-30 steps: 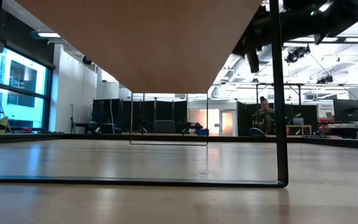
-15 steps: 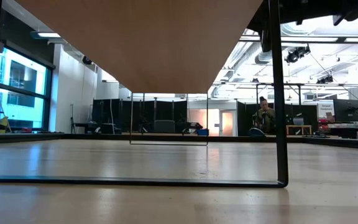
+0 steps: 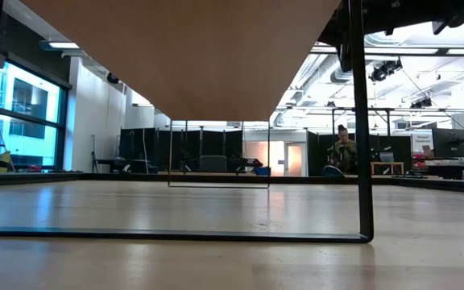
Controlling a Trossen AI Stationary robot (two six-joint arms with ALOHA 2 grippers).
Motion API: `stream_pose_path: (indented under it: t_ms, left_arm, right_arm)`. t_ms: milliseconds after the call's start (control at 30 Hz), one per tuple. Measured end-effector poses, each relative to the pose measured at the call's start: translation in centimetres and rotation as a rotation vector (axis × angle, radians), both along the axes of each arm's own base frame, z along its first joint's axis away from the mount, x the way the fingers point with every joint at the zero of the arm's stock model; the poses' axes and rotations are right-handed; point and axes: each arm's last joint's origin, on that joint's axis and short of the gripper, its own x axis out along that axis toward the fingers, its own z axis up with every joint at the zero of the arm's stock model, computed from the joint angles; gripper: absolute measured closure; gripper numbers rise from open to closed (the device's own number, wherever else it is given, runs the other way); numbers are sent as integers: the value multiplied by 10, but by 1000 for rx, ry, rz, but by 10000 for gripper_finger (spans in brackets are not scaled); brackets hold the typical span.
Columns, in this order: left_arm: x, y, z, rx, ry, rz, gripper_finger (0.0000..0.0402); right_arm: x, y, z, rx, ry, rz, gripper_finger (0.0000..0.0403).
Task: Place and stack plates onto a shelf
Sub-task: Stack the light pink on the pink plate on the shelf
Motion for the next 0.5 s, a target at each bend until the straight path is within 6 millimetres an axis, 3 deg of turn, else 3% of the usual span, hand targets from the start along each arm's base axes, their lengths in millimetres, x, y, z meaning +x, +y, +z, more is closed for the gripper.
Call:
stream_pose_path:
  t_ms: [133,200,333,500]
  left_arm:
    - [7,-27,22,75,176,-122,257]
    - [12,-42,21,111,358,-179,246]
    - [15,-68,-4,171,791,-267,239]
    - [4,-97,-55,269,1266,-297,238]
  right_arm:
    - [0,-1,-2,0,18,-7,403]
    - [0,-2,-2,10,23,-9,403]
    - [0,-2,-4,17,40,-22,403]
    - [-1,-2,-6,25,57,-24,403]
